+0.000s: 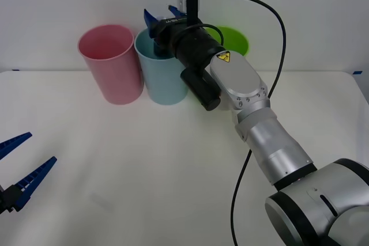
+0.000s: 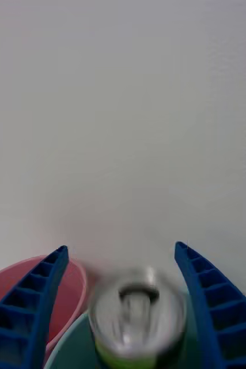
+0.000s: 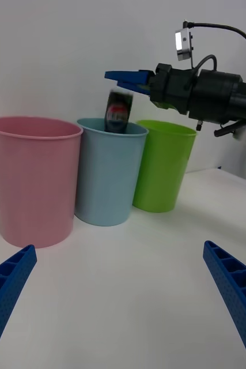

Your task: Grasp the object on the table and drop it into the matching bin: aluminum can to the light blue bin, PET bottle to the pink bin.

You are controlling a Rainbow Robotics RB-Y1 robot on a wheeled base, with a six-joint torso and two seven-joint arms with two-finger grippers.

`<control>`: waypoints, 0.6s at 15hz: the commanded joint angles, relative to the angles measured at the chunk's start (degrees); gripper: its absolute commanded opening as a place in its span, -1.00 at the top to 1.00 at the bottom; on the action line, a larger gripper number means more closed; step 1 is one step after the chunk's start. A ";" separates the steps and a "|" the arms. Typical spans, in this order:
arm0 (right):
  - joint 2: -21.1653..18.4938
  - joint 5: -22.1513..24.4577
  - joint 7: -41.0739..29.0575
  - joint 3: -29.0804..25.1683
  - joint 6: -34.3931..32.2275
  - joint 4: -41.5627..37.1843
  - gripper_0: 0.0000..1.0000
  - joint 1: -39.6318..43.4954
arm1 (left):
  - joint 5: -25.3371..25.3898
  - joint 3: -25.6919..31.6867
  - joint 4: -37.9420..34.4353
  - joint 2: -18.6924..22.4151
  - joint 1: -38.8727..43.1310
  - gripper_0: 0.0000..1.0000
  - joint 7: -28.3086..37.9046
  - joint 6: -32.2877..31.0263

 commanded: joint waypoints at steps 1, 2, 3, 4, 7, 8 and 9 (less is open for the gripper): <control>-0.01 0.00 0.17 0.06 -0.54 -0.01 -1.00 0.01 | 0.00 0.00 0.00 0.00 0.00 -1.00 0.00 0.00; -0.19 0.00 0.17 0.06 -0.90 -0.10 -1.00 0.01 | 0.00 0.00 0.00 0.00 0.00 -1.00 0.00 0.00; -0.54 -0.09 0.08 0.06 -1.42 -0.10 -1.00 0.01 | 0.00 0.00 0.00 0.00 0.00 -1.00 0.00 0.00; -0.80 -0.35 0.08 0.06 -1.77 -0.18 -1.00 0.10 | 0.00 0.00 0.00 0.00 0.00 -1.00 0.00 0.00; -2.56 -0.70 -0.19 0.06 -3.97 -3.17 -1.00 1.95 | 0.00 0.00 0.00 0.00 0.00 -1.00 0.00 0.00; -3.35 -0.96 -0.27 0.77 -4.32 -5.28 -1.00 3.44 | 0.00 0.00 0.00 0.00 0.00 -1.00 0.00 0.00; -4.76 -1.58 -0.63 2.26 -4.32 -8.44 -1.00 5.46 | 0.00 0.00 0.00 0.00 0.00 -1.00 0.00 0.00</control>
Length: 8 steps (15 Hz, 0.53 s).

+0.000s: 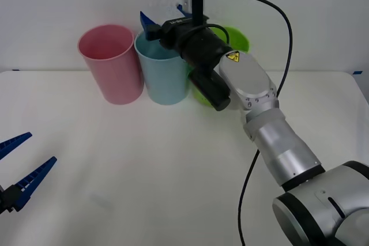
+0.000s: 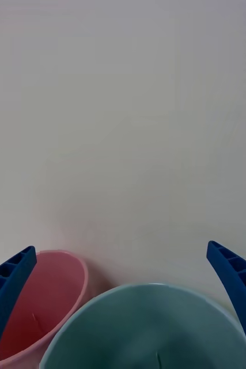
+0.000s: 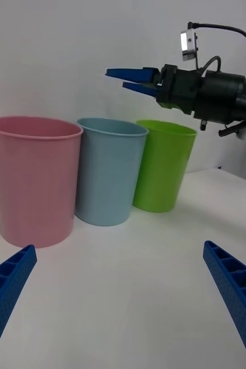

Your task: Grasp the object on the table and drop it into the matching bin: aluminum can to the light blue bin, PET bottle to the pink bin.

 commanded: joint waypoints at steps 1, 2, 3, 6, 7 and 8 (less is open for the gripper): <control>-3.31 -1.25 -0.69 3.00 -0.42 -7.30 -1.00 5.00 | 0.00 0.00 0.00 0.00 0.00 -1.00 0.00 0.00; -4.71 -1.69 -0.87 4.05 -0.42 -10.11 -1.00 6.85 | 0.00 0.00 0.00 0.00 0.00 -1.00 0.00 0.00; -6.91 -2.57 -1.22 5.55 -0.95 -13.80 -1.00 9.66 | 0.00 0.00 0.00 0.00 0.00 -1.00 0.00 0.00; -12.27 -3.80 -1.57 7.92 -1.82 -23.30 -1.00 17.22 | 0.00 0.00 0.00 0.00 0.00 -1.00 0.00 0.00; -14.12 -4.24 -1.57 8.27 -2.79 -26.11 -1.00 19.68 | 0.00 0.00 0.00 0.00 0.00 -1.00 0.00 0.00; -15.61 -4.59 -1.57 8.27 -3.85 -28.31 -1.00 21.70 | 0.00 0.00 0.00 0.00 0.00 -1.00 0.00 0.00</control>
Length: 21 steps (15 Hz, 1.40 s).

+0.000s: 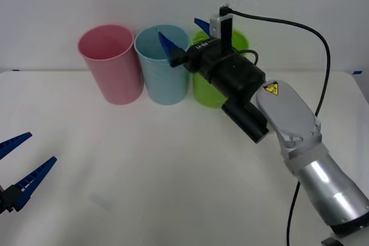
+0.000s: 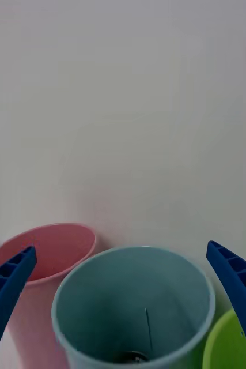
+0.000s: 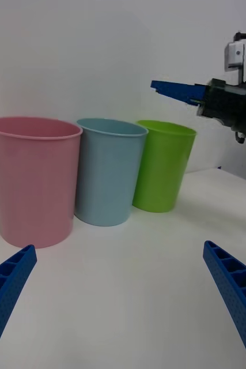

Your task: Grasp the object on the table and drop it into the matching bin: aluminum can to the light blue bin, PET bottle to the pink bin.

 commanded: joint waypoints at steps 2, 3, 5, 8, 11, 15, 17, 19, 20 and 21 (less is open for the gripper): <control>-5.86 -1.56 0.32 0.31 -3.22 -9.47 -1.00 8.72 | 0.00 0.00 0.00 0.00 0.00 -1.00 0.00 0.00; -6.92 -2.08 0.50 0.31 -3.49 -11.14 -1.00 10.48 | 0.00 0.00 0.00 0.00 0.00 -1.00 0.00 0.00; -10.26 -3.58 0.94 0.14 -4.28 -15.89 -1.00 15.67 | 0.00 0.00 0.00 0.00 0.00 -1.00 0.00 0.00; -12.90 -5.34 2.43 -2.76 -9.02 -19.93 -1.00 21.91 | 0.00 0.00 0.00 0.00 0.00 -1.00 0.00 0.00; -13.25 -7.09 5.95 -7.86 -15.97 -22.57 -1.00 28.23 | 0.00 0.00 0.00 0.00 0.00 -1.00 0.00 0.00; -13.25 -12.19 15.09 -12.69 -21.85 -22.66 -1.00 34.21 | 0.00 0.00 0.00 0.00 0.00 -1.00 0.00 0.00; -13.25 -14.56 18.96 -15.24 -24.84 -22.66 -1.00 37.73 | 0.00 0.00 0.00 0.00 0.00 -1.00 0.00 0.00; -13.25 -16.50 21.94 -17.97 -27.92 -22.66 -1.00 40.89 | 0.00 0.00 0.00 0.00 0.00 -1.00 0.00 0.00; -13.25 -17.55 23.18 -19.46 -29.41 -22.66 -1.00 42.65 | 0.00 0.00 0.00 0.00 0.00 -1.00 0.00 0.00; -13.25 -18.70 23.97 -20.78 -30.82 -22.66 -1.00 44.23 | 0.00 0.00 0.00 0.00 0.00 -1.00 0.00 0.00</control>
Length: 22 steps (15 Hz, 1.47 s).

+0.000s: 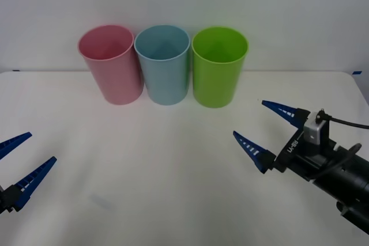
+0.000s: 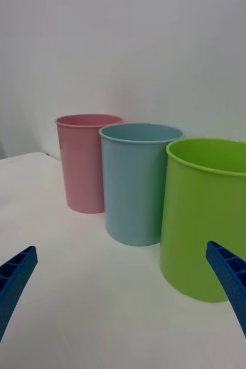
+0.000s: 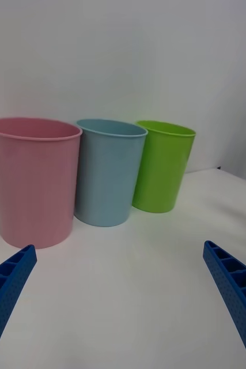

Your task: Grasp the object on the table and drop it into the matching bin: aluminum can to the light blue bin, PET bottle to the pink bin.

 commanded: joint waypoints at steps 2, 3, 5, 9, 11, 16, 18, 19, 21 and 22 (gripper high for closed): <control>0.00 -4.29 2.38 -5.23 -5.51 0.02 -1.00 6.21 | 0.00 0.00 0.00 0.00 0.00 -1.00 0.00 0.00; 0.09 -5.43 2.73 -6.46 -7.00 0.02 -1.00 7.53 | 0.00 0.00 0.00 0.00 0.00 -1.00 0.00 0.00; 0.09 -7.89 3.61 -8.13 -8.41 0.02 -1.00 9.73 | 0.00 0.00 0.00 0.00 0.00 -1.00 0.00 0.00; 0.36 -9.65 4.75 -10.59 -10.17 0.02 -1.00 12.19 | 0.00 0.00 0.00 0.00 0.00 -1.00 0.00 0.00; 0.27 -9.74 4.84 -11.82 -10.78 0.02 -1.00 13.33 | 0.00 0.00 0.00 0.00 0.00 -1.00 0.00 0.00; 0.36 -9.74 5.10 -13.40 -12.19 0.02 -1.00 14.91 | 0.00 0.00 0.00 0.00 0.00 -1.00 0.00 0.00; 0.36 -9.74 5.28 -13.84 -12.28 0.02 -1.00 15.53 | 0.00 0.00 0.00 0.00 0.00 -1.00 0.00 0.00; 0.27 -9.92 5.54 -14.02 -12.45 0.02 -1.00 15.79 | 0.00 0.00 0.00 0.00 0.00 -1.00 0.00 0.00; 0.36 -10.36 5.81 -14.28 -12.54 0.02 -1.00 16.23 | 0.00 0.00 0.00 0.00 0.00 -1.00 0.00 0.00; 0.27 -10.36 5.89 -14.28 -12.54 0.02 -1.00 16.32 | 0.00 0.00 0.00 0.00 0.00 -1.00 0.00 0.00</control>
